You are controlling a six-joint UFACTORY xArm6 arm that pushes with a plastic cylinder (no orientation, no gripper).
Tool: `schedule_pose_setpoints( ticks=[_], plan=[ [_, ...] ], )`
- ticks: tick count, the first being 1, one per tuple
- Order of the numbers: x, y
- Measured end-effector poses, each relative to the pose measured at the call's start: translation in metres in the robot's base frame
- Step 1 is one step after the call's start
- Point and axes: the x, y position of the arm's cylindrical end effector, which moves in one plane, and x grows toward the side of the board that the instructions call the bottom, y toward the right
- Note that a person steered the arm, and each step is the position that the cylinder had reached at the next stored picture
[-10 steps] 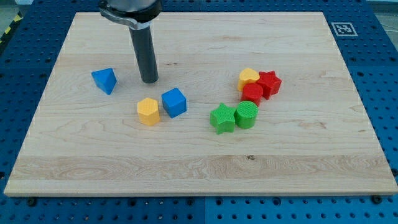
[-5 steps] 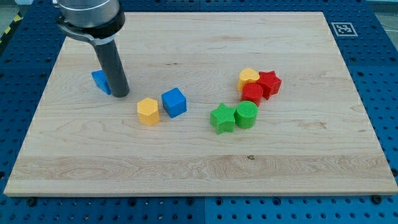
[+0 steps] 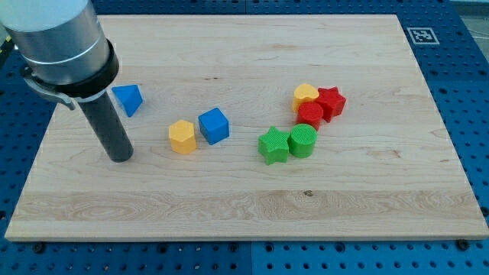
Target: Separate the yellow hexagon and blue cube
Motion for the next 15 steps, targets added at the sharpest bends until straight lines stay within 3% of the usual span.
schedule_pose_setpoints(
  ticks=[4,8,12,15],
  plan=[
    [0.021,0.035],
    [-0.009,0.087],
    [-0.066,0.137],
    [-0.067,0.139]
  ],
)
